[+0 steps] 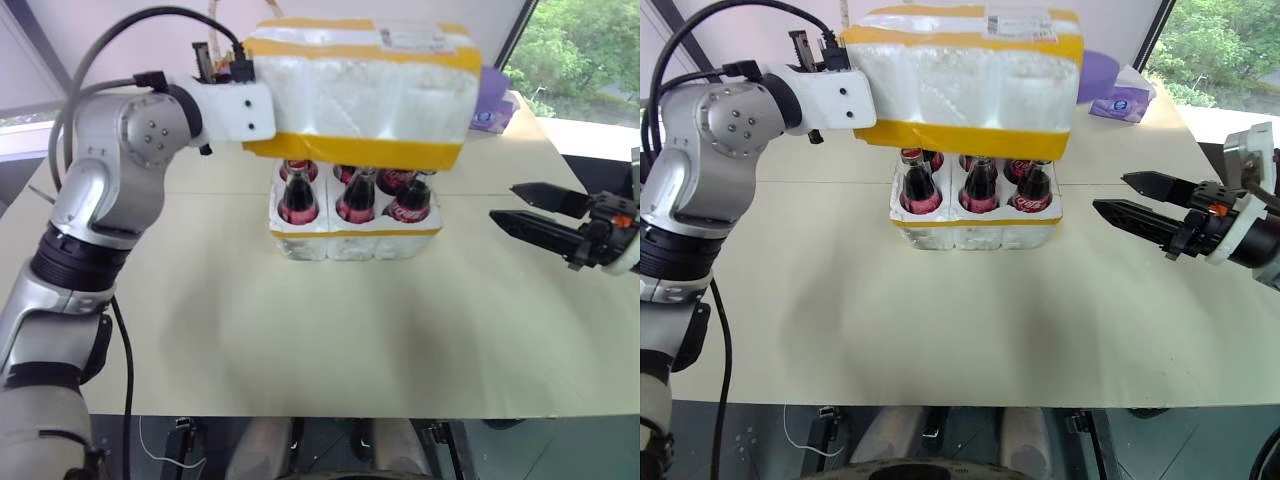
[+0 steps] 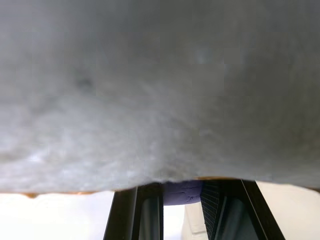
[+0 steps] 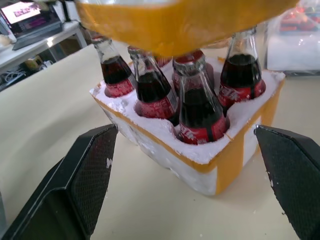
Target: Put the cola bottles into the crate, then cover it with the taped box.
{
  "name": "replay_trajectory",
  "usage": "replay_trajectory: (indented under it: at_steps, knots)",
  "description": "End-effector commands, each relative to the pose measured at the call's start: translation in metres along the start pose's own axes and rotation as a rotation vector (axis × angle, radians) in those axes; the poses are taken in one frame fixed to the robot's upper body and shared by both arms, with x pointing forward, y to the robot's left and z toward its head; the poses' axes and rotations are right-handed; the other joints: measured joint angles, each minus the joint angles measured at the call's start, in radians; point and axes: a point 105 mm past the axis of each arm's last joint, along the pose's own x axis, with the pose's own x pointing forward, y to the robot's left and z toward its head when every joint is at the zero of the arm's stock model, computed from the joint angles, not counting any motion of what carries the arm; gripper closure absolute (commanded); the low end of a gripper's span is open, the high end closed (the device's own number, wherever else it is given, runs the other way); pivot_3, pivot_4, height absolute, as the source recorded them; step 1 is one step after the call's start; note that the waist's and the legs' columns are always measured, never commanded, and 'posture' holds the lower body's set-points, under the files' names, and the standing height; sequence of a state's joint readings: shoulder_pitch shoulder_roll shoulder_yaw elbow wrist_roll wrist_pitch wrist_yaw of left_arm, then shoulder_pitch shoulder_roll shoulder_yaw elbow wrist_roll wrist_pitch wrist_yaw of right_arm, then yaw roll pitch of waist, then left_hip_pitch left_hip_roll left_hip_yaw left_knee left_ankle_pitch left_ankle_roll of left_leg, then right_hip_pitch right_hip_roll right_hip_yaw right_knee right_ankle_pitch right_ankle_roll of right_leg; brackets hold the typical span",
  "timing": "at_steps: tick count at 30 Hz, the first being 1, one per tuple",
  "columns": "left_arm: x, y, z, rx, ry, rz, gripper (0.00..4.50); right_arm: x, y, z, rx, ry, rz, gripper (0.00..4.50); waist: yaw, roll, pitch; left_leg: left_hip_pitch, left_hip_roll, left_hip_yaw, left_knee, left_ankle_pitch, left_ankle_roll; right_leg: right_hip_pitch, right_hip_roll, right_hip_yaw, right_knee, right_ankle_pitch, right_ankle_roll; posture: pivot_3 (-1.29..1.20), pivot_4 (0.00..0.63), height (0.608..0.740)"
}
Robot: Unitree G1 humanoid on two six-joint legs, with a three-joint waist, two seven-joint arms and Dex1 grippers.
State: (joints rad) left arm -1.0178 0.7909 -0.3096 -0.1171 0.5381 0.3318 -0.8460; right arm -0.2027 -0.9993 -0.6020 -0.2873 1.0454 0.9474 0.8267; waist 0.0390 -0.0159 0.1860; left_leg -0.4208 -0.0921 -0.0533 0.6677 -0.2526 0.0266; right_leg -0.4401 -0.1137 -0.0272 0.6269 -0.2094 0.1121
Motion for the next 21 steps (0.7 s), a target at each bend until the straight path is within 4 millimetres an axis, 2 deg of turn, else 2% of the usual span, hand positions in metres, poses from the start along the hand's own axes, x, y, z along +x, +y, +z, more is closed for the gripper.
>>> replay_trajectory:
  at_steps: [1, 5, 11, 14, 19, 21]
  knots:
    - [-0.016, 0.025, 0.012, 0.025, -0.031, 0.072, 3.79, -0.003, 0.005, 0.01, -0.041, -0.045, 0.002, 0.0, 0.001, 0.0, 0.0, 0.0, 0.0, 0.0, 0.0, 0.0, 0.0, 0.0, 0.0, 0.0, 0.0, 0.0, 0.0, 0.0, 0.15, 0.74]
    - [-0.02, 0.027, 0.012, 0.012, -0.031, 0.07, 3.79, -0.002, 0.003, 0.007, -0.036, -0.048, -0.005, 0.0, -0.001, 0.0, 0.0, 0.0, 0.0, 0.0, 0.0, 0.0, 0.0, 0.001, 0.0, 0.0, 0.0, 0.0, 0.0, 0.0, 0.15, 0.74]
    - [-0.018, -0.003, 0.002, 0.044, 0.016, -0.056, 3.79, 0.001, 0.001, 0.007, -0.034, -0.056, -0.006, 0.0, -0.003, 0.0, 0.0, 0.001, 0.0, 0.0, 0.0, 0.0, 0.0, 0.001, 0.0, 0.0, 0.0, 0.0, 0.0, 0.0, 0.15, 0.74]
    - [-0.017, -0.015, 0.002, 0.056, 0.017, -0.089, 2.69, 0.003, 0.001, 0.007, -0.032, -0.059, -0.001, 0.0, -0.002, 0.0, 0.0, 0.001, 0.0, 0.0, 0.0, 0.0, 0.0, 0.001, 0.0, 0.0, 0.0, 0.0, 0.0, 0.0, 0.15, 0.74]
    - [-0.019, -0.014, 0.006, 0.066, 0.005, -0.077, 0.15, 0.005, 0.0, 0.006, -0.027, -0.057, 0.005, 0.0, 0.001, 0.0, 0.0, 0.001, 0.0, 0.0, 0.001, 0.0, 0.0, 0.002, 0.0, 0.0, 0.0, 0.0, 0.0, 0.0, 0.15, 0.74]
    - [-0.019, -0.012, 0.007, 0.072, 0.003, -0.068, 0.06, 0.005, 0.0, 0.005, -0.026, -0.058, 0.007, 0.0, -0.001, 0.0, 0.0, 0.001, 0.0, 0.0, 0.001, 0.0, 0.0, 0.002, 0.0, 0.0, 0.0, 0.0, 0.0, 0.0, 0.15, 0.74]
